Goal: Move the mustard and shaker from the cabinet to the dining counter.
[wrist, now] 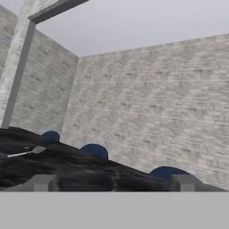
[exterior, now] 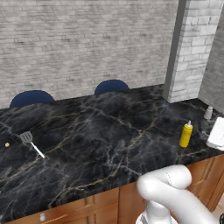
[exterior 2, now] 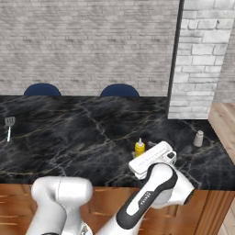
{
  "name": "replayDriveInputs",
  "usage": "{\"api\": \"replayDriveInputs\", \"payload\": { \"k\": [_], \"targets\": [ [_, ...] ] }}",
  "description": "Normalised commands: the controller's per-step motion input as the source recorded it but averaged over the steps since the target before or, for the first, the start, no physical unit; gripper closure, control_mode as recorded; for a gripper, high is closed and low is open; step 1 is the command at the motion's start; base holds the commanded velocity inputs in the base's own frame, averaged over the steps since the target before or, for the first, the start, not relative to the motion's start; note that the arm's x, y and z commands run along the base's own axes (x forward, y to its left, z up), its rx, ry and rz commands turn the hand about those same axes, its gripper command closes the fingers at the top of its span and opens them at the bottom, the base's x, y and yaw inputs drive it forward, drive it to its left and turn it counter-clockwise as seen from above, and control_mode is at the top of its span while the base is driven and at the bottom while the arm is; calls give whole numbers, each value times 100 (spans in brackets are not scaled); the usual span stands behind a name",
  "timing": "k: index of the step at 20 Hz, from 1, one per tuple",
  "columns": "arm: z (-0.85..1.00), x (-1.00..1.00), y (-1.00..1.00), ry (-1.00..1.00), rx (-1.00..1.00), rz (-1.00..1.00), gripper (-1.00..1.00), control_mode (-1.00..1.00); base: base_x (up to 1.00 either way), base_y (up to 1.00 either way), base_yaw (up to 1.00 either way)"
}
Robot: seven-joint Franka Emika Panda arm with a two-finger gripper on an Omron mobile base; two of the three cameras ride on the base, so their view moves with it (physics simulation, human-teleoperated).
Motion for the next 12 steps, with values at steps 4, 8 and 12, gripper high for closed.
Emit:
{"api": "replayDriveInputs", "payload": {
  "k": [4,8,12],
  "targets": [
    [100,-69,37,9,-3,-3,-100,-100,0,0,0],
    [100,-71,66,31,-21,-9,-100,-100,0,0,0],
    [100,-66,94,51,-38,-4,-100,-100,0,0,0]
  ]
}}
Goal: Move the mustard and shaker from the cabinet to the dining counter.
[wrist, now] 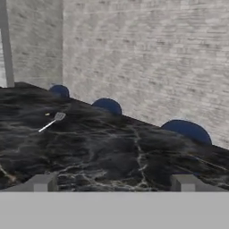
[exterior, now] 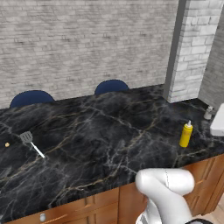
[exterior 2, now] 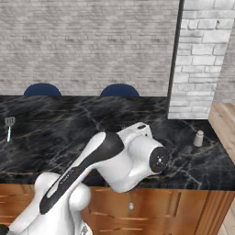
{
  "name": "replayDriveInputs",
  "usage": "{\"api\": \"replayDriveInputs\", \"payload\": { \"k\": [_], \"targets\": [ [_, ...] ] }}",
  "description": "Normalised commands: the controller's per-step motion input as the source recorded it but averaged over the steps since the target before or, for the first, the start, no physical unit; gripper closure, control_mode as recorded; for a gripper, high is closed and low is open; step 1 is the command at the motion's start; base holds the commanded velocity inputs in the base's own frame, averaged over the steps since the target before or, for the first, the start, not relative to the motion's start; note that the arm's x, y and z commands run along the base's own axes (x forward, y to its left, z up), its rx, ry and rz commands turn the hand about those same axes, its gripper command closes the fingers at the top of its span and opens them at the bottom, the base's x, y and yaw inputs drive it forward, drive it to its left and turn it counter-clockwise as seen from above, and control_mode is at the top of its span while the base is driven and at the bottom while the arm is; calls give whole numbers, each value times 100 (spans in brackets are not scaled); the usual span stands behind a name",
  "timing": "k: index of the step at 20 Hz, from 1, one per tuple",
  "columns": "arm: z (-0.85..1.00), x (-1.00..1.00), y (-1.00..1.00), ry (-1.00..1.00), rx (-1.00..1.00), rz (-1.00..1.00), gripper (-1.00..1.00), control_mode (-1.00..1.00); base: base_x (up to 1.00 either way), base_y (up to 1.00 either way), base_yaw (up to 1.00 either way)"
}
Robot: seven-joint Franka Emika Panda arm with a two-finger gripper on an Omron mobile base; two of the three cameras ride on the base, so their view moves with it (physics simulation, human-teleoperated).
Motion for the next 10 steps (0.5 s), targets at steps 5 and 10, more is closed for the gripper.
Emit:
{"api": "replayDriveInputs", "payload": {
  "k": [5,10],
  "targets": [
    [68,-28,100,39,-41,1,-100,-100,0,0,0],
    [8,-1,98,20,-38,0,-100,-100,0,0,0]
  ]
}}
